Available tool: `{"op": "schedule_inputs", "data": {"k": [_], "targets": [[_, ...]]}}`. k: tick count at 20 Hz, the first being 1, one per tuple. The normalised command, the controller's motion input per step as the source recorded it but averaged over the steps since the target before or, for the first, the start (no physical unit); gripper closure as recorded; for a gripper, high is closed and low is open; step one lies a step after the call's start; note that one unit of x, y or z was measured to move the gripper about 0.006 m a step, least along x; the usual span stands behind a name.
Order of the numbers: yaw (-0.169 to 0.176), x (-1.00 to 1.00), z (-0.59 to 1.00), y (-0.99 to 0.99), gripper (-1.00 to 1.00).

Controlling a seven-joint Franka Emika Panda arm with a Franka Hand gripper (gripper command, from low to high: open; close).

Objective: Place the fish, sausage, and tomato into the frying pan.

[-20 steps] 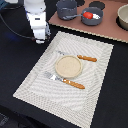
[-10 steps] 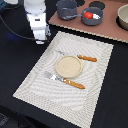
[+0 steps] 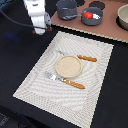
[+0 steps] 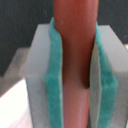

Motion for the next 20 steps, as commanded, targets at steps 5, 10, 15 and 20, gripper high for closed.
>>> {"op": "schedule_inputs", "data": {"k": [5, 10, 15, 20], "targets": [[-0.038, 0.9, 1.0, 0.47, 1.0], [-0.005, 0.98, 1.0, 0.52, 1.0], [-0.003, 0.95, 1.0, 0.5, 1.0], [-0.057, 0.76, 0.7, 0.41, 1.0]]}}
